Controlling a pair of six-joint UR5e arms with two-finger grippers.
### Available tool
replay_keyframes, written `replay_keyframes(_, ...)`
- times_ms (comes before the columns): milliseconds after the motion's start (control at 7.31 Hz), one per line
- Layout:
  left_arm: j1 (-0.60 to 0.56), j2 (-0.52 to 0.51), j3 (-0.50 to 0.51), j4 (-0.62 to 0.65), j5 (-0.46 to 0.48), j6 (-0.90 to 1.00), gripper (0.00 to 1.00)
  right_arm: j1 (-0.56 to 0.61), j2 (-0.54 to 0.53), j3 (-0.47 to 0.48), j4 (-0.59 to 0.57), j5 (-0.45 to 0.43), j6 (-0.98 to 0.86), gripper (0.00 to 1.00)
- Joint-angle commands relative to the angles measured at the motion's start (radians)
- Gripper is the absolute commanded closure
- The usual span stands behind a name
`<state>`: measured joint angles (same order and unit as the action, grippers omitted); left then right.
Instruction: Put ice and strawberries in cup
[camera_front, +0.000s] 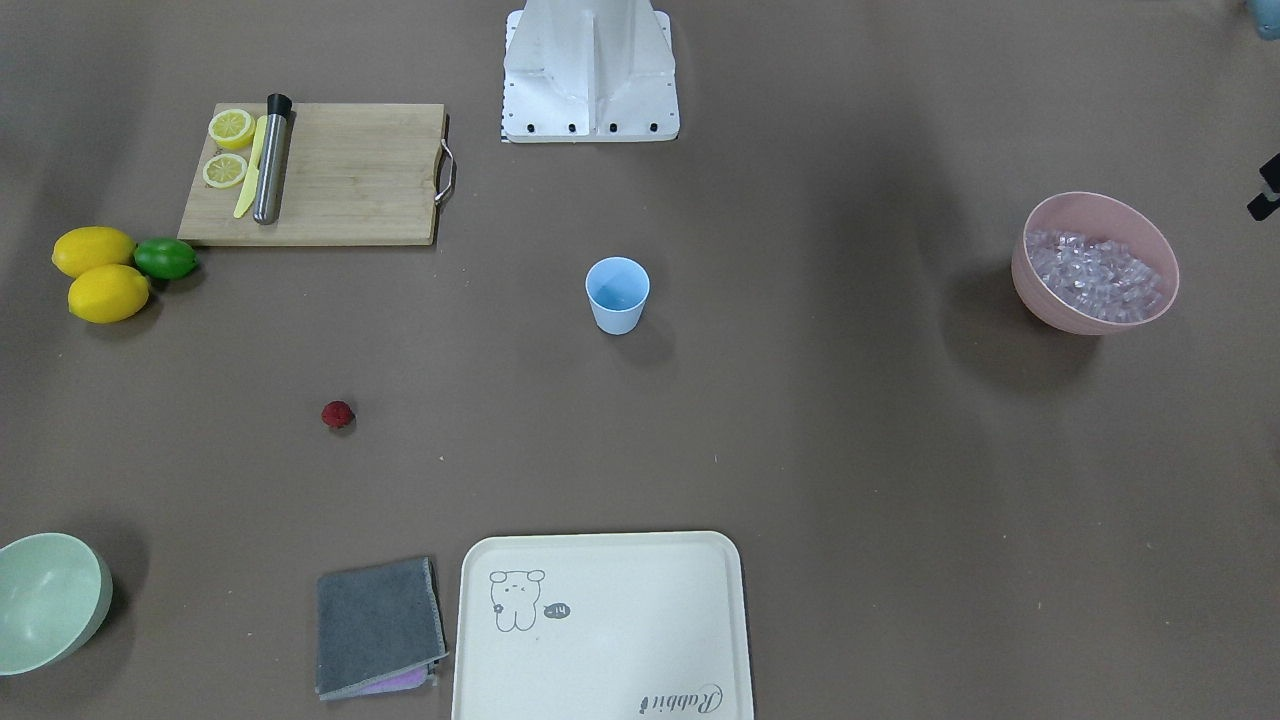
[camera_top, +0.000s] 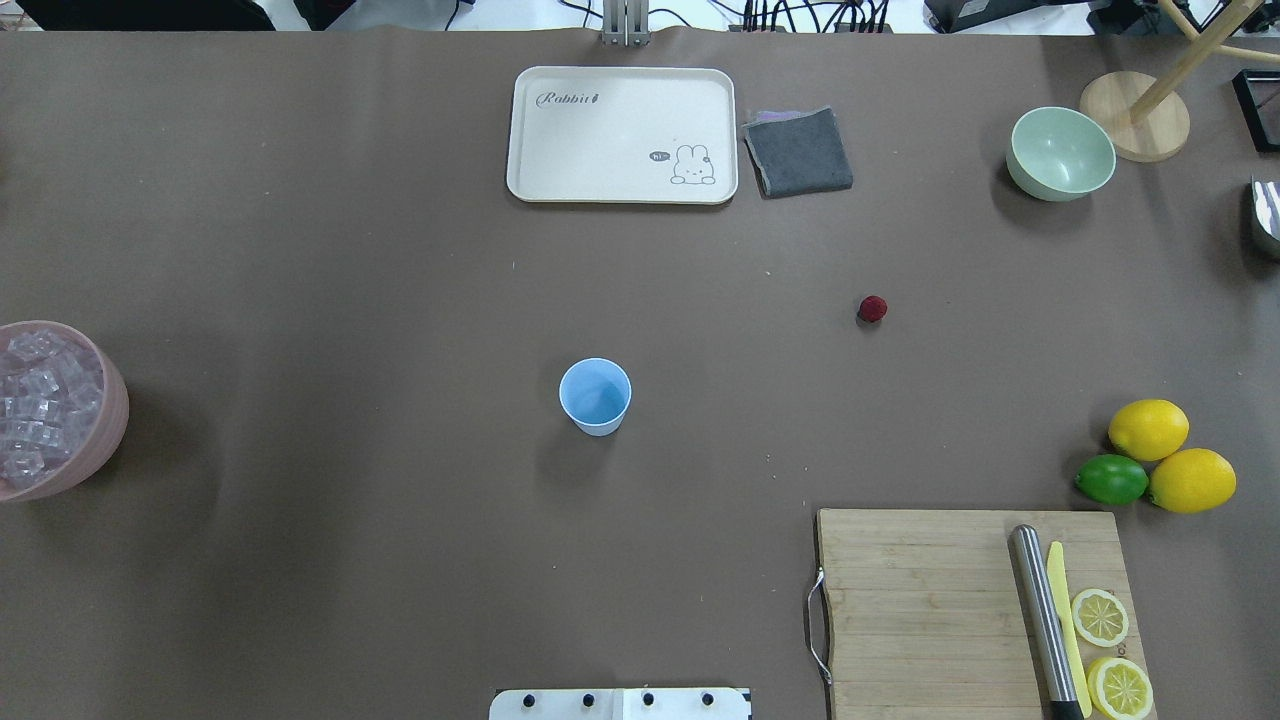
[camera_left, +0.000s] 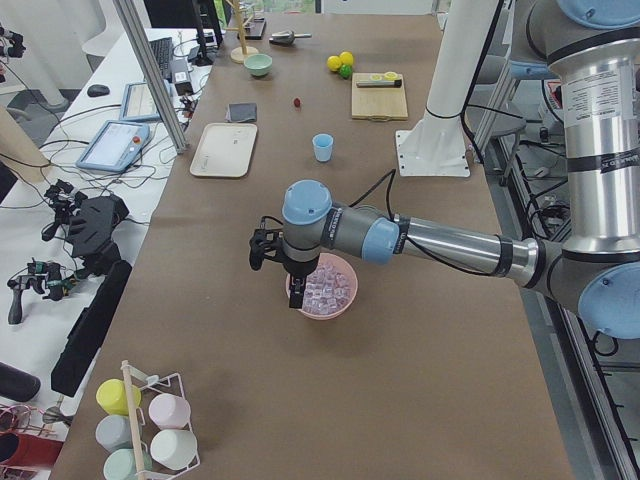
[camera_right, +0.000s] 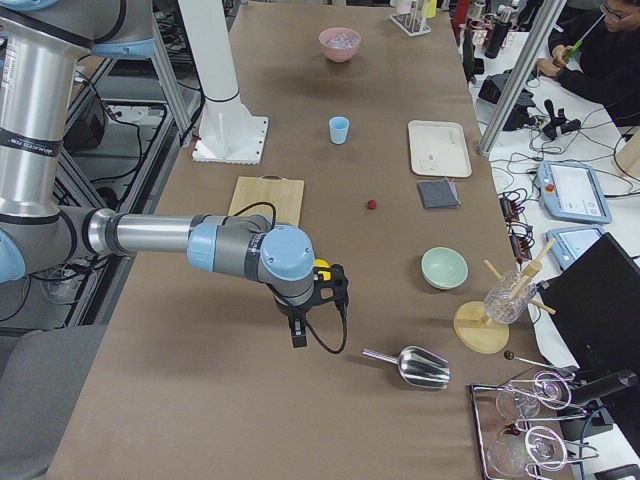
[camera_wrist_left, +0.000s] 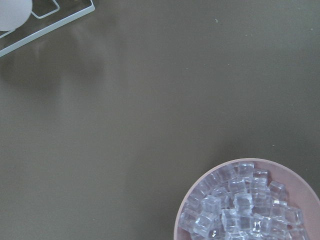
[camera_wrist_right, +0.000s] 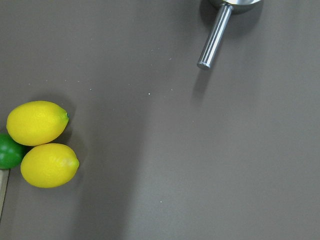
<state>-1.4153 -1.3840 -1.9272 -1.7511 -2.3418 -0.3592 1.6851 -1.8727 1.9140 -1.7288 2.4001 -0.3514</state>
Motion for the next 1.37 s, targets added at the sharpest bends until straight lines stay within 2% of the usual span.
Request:
replay_keyframes(0, 0.129, 0.043, 0.014, -0.208, 0.024, -0.233, 0.03, -0.001, -0.006, -0.001, 0.000, 0.001, 0.000, 0.00)
replay_keyframes(274, 0.281, 0.068, 0.025, -0.339, 0.125, -0.388, 0.04, -0.001, -0.006, -0.001, 0.000, 0.001, 0.000, 0.00)
replay_keyframes(410, 0.344, 0.068, 0.062, -0.403, 0.159, -0.420, 0.08, -0.001, -0.005, -0.001, 0.000, 0.001, 0.002, 0.00)
replay_keyframes(547, 0.357, 0.069, 0.083, -0.438, 0.164, -0.422, 0.12, -0.001, -0.005, -0.003, 0.000, 0.001, 0.003, 0.00)
replay_keyframes(957, 0.438, 0.056, 0.083, -0.444, 0.208, -0.501, 0.12, -0.001, -0.003, -0.006, -0.002, 0.001, 0.006, 0.00)
replay_keyframes(1231, 0.455, 0.062, 0.086, -0.447, 0.220, -0.494, 0.20, -0.001, -0.003, -0.007, -0.002, 0.001, 0.008, 0.00)
